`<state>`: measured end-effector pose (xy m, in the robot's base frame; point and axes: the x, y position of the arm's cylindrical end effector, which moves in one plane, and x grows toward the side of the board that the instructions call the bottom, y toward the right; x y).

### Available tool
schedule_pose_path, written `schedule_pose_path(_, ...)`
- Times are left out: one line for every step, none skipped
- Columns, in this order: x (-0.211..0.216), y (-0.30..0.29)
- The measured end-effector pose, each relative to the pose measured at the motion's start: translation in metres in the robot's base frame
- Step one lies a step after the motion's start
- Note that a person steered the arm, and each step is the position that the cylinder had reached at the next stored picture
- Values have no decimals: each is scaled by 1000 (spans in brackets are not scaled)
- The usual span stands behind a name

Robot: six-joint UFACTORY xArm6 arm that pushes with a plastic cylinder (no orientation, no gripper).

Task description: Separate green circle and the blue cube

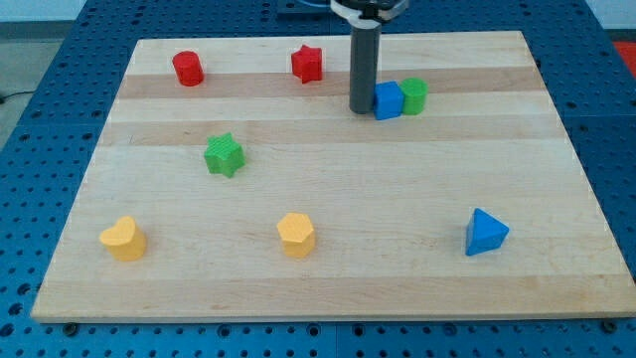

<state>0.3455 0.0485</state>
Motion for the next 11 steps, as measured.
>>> schedule_pose_path(6, 22)
schedule_pose_path(-15, 11)
schedule_pose_path(-43, -17)
schedule_pose_path(-24, 1)
schedule_pose_path(11, 37)
schedule_pose_path(18, 45)
schedule_pose_path(-1, 23)
schedule_pose_path(-17, 38)
schedule_pose_path(-17, 80)
schedule_pose_path(2, 94)
schedule_pose_path(17, 119)
